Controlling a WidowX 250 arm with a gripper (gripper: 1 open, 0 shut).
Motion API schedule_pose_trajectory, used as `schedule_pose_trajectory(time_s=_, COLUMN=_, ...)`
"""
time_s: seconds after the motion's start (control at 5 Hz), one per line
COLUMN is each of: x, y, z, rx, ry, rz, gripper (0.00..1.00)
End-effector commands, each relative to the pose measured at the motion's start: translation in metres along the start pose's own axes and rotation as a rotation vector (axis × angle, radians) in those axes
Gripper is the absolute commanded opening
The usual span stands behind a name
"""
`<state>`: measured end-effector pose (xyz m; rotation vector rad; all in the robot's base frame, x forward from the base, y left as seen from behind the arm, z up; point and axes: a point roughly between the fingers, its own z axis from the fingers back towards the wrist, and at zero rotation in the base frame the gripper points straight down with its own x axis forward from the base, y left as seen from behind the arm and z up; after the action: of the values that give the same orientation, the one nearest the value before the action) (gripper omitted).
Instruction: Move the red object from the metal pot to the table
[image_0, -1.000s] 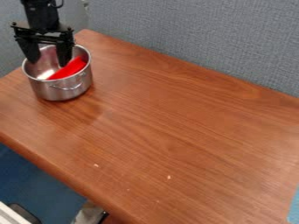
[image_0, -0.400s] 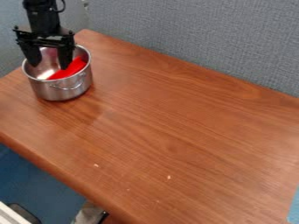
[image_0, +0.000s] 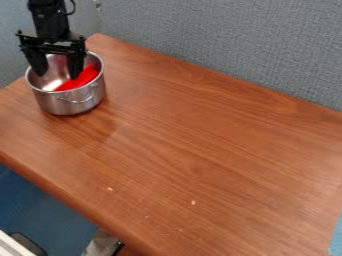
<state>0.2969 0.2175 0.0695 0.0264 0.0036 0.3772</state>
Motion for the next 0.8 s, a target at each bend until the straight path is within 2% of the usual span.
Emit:
schedule_pose_trajectory(time_s=0.0, x=0.0110, y=0.0036, z=0.0143, rx=0.023, ry=-0.052, rz=-0.003, gripper=1.00)
schedule_pose_trajectory(time_s=0.6, x=0.0170, y=0.0054, z=0.0109, rx=0.022, ry=-0.049, rz=0.001, gripper=1.00)
